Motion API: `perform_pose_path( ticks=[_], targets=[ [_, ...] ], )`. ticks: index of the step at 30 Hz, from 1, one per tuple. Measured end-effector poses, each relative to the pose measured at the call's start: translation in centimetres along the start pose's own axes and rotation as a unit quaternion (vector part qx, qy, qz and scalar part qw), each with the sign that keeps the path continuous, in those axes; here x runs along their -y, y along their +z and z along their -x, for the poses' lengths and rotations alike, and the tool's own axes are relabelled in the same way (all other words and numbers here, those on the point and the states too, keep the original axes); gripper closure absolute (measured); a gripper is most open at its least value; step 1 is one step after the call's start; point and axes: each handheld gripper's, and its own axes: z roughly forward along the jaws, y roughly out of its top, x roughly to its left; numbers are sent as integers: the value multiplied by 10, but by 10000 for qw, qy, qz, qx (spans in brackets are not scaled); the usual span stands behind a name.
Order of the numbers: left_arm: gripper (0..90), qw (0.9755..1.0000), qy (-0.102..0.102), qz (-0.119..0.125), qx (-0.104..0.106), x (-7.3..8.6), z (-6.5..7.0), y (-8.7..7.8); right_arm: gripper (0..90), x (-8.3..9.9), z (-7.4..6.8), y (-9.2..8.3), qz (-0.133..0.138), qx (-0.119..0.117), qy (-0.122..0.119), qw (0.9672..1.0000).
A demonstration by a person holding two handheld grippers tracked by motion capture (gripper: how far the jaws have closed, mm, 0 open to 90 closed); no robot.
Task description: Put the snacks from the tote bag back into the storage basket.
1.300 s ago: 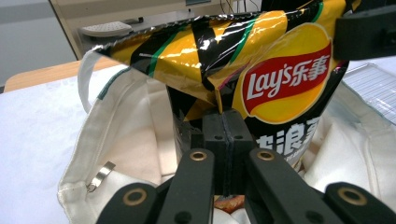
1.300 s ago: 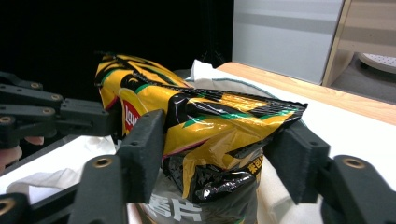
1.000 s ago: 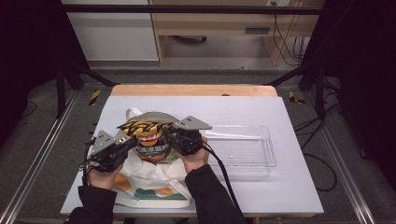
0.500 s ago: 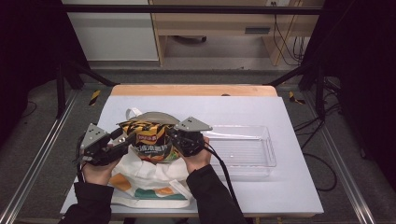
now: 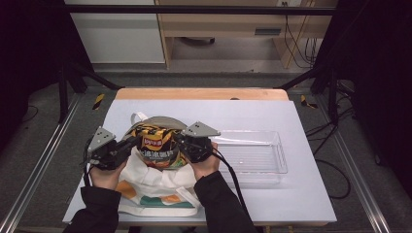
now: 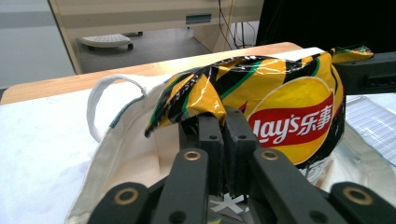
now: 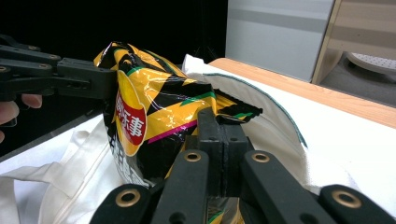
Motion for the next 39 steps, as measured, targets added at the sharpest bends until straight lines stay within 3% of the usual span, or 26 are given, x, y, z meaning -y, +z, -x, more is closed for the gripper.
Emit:
perform_pose_path(
  ticks=[7,21,22,23,30,39],
  targets=[
    [886,10000,35,43,19,-3,4,-7,900,-4,-1,-7,59,-77,48,9999],
    [888,9994,17,350,-28,-21,15,-32,900,-23,-8,-24,283,-179,-47,9994],
    [888,9984,276,464,-170,-24,11,-33,900,-25,-8,-25,303,-202,-26,9993],
    [888,9993,3,383,-18,-23,15,-35,899,-26,-9,-26,315,-205,-27,9993],
    [888,9981,-60,606,-14,-33,19,-49,898,-43,-15,-35,454,-273,-142,9985],
    [889,9975,-103,693,-42,-41,26,-57,898,-54,-17,-45,532,-315,-232,9978]
  ],
)
